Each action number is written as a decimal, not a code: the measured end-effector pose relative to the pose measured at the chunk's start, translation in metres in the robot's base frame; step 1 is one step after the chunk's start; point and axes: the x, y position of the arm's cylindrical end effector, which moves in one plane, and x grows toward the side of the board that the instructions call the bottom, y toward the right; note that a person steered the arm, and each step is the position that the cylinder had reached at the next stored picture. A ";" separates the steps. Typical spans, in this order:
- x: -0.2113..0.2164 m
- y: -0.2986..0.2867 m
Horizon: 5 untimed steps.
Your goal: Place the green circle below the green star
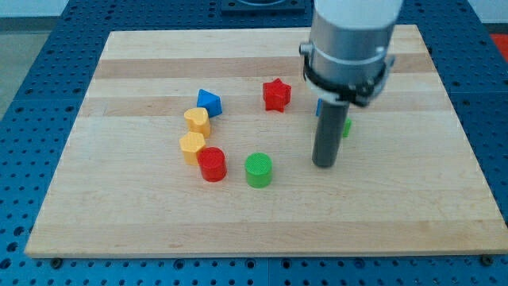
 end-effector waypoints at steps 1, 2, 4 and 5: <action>0.051 -0.008; 0.070 -0.050; 0.060 -0.125; 0.042 -0.125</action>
